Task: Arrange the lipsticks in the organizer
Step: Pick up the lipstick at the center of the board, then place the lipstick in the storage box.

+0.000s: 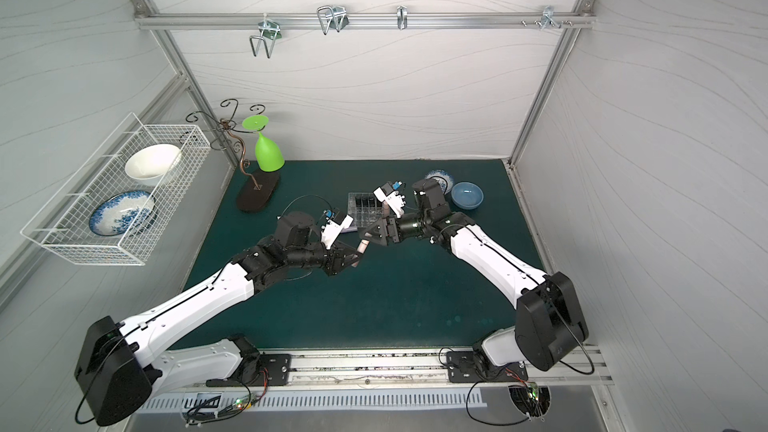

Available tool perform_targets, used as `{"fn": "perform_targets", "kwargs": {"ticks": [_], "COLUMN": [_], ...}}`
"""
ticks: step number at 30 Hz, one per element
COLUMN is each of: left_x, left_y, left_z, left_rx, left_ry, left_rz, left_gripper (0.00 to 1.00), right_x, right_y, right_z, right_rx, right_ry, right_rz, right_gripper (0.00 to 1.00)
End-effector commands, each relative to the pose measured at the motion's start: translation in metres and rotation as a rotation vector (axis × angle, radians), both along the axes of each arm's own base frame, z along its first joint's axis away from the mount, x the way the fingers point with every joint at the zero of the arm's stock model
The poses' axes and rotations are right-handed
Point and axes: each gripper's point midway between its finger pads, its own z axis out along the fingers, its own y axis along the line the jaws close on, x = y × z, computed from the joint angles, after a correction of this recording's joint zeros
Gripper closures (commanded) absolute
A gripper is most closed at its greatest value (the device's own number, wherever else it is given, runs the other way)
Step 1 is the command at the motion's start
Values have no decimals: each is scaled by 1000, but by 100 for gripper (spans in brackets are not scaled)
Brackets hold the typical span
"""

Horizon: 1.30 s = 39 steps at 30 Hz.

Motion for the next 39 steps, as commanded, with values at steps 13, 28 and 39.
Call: {"fn": "perform_targets", "kwargs": {"ticks": [13, 28, 39], "left_x": [-3, 40, 52], "left_y": [-3, 72, 93], "left_z": [34, 22, 2], "left_rx": [-90, 102, 158], "left_ry": [-68, -215, -196], "left_rz": [-16, 449, 544], "left_gripper": [84, 9, 11], "right_x": [-9, 99, 175], "right_y": [12, -14, -12], "right_z": [5, -25, -57], "right_rx": [20, -375, -614], "right_ry": [21, -317, -574], "right_rz": [70, -376, -555], "right_gripper": [71, 78, 78]}}
